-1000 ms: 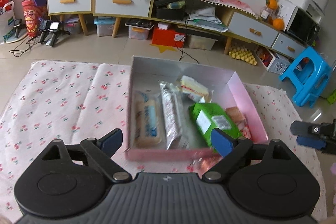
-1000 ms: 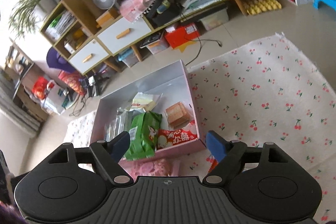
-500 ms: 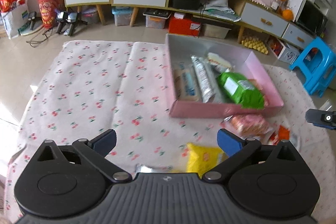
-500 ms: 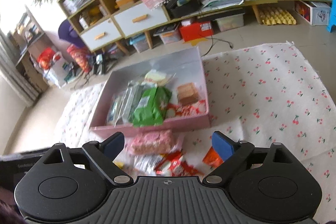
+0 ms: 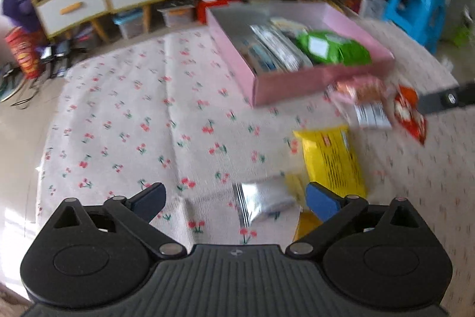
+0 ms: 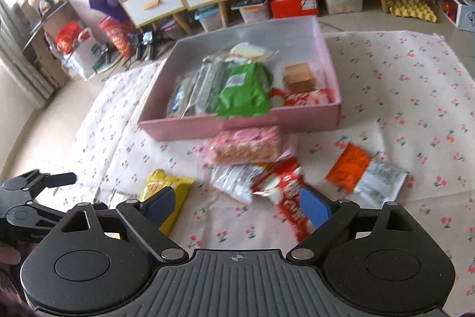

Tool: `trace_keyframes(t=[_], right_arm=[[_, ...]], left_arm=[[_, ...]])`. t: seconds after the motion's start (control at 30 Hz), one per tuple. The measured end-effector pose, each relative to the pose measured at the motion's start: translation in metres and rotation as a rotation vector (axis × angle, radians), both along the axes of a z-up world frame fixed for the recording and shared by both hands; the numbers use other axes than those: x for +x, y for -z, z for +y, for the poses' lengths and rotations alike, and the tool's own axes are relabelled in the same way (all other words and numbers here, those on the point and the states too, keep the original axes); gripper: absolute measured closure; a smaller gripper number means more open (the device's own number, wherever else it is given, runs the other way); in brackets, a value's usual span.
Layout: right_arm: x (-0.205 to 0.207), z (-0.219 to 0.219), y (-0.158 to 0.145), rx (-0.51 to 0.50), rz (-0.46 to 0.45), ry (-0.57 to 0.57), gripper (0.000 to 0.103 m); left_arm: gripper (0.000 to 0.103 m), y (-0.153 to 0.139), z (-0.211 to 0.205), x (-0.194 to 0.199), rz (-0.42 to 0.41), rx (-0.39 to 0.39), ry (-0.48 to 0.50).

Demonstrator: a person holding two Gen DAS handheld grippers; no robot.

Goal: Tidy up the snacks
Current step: 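Grasp the small silver pack with the left gripper while the right approaches the yellow pack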

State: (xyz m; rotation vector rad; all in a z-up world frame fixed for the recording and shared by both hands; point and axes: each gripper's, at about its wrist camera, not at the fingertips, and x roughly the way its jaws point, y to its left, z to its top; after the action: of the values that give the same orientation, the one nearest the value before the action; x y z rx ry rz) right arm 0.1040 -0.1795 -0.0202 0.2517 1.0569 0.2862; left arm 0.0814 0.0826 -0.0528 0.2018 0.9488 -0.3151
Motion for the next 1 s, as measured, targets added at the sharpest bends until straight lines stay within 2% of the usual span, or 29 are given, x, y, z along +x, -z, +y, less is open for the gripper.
trace_keyframes(t=[0.13, 0.37, 0.43, 0.6, 0.77, 0.87, 0.93, 1.0], right_arm=[[-0.001, 0.020, 0.004, -0.013, 0.025, -0.047, 0.011], [0.001, 0.046, 0.011, -0.013, 0.053, -0.097, 0.011], [0.003, 0.049, 0.015, -0.013, 0.064, -0.093, 0.011], [0.009, 0.053, 0.022, -0.007, 0.093, -0.070, 0.011], [0.015, 0.054, 0.027, -0.004, 0.108, -0.041, 0.011], [0.018, 0.055, 0.029, 0.000, 0.117, -0.025, 0.011], [0.019, 0.057, 0.029, 0.005, 0.121, -0.021, 0.011], [0.020, 0.060, 0.029, 0.005, 0.119, -0.024, 0.011]], left_arm=[[0.015, 0.010, 0.000, -0.002, 0.014, 0.040, 0.087], [0.029, 0.021, -0.005, -0.005, 0.010, 0.096, 0.176], [0.032, 0.024, -0.007, -0.003, -0.001, 0.105, 0.170], [0.036, 0.024, -0.010, 0.006, -0.019, 0.065, 0.134], [0.046, 0.026, -0.014, 0.013, -0.030, 0.022, 0.094], [0.059, 0.025, -0.012, 0.018, -0.013, -0.011, 0.052], [0.071, 0.023, -0.008, 0.022, 0.003, -0.026, 0.006], [0.073, 0.021, -0.002, 0.025, 0.016, -0.032, -0.051]])
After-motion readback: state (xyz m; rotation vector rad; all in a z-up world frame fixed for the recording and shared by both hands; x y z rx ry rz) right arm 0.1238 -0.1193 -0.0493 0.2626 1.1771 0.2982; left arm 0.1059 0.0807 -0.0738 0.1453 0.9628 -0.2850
